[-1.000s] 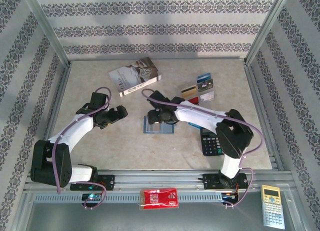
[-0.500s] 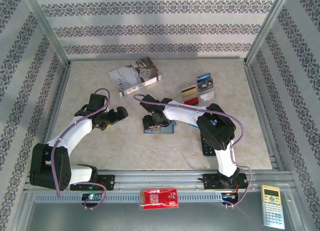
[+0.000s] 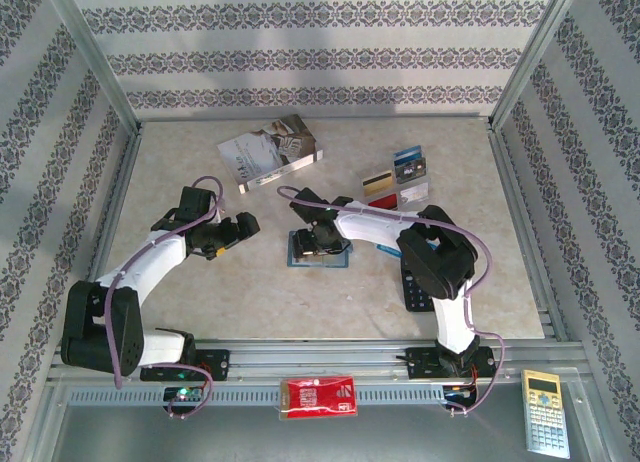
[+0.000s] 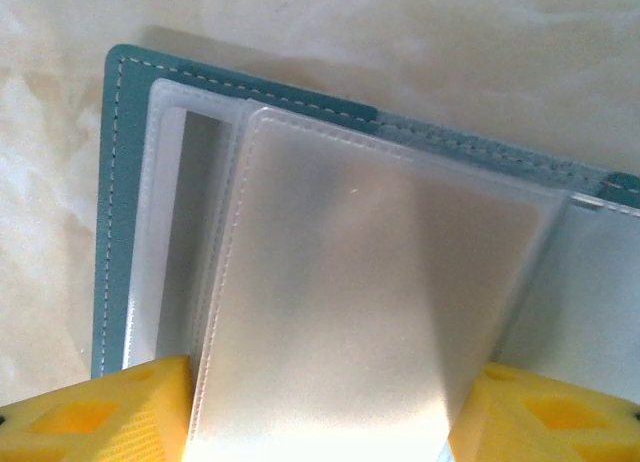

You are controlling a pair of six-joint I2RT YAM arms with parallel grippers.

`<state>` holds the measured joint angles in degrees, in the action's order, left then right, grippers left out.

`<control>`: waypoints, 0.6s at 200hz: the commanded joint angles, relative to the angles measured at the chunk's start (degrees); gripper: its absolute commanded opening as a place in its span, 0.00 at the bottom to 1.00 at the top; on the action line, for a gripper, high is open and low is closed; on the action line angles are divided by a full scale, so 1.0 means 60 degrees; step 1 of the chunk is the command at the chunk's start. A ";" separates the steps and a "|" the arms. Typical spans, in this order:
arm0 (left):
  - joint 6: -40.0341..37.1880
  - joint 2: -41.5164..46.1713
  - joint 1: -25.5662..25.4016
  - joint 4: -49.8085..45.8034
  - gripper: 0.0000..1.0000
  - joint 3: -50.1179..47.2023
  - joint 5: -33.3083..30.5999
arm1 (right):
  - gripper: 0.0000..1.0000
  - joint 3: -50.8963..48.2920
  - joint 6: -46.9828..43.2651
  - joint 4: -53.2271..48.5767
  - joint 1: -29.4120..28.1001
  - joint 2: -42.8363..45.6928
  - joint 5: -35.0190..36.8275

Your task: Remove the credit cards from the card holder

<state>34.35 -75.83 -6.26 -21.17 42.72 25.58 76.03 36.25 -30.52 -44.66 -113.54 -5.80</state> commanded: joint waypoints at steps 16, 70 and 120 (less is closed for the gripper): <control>0.0076 -0.0201 -0.0072 0.0393 1.00 -0.0016 0.0317 | 0.68 -0.0926 0.0140 0.0551 0.0462 0.0124 -0.0871; 0.0178 -0.0396 -0.0307 0.0539 0.99 0.0073 0.0401 | 0.67 -0.0953 0.0008 0.0361 0.0540 -0.0009 -0.0570; 0.0248 -0.0647 -0.0869 0.0657 0.97 0.0256 0.0622 | 0.73 -0.1438 -0.0064 0.1097 0.0683 0.0468 -0.1096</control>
<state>35.20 -78.81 -9.58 -19.11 42.74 28.10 70.57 36.12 -23.75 -41.87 -110.50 -12.25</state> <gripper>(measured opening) 0.978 0.713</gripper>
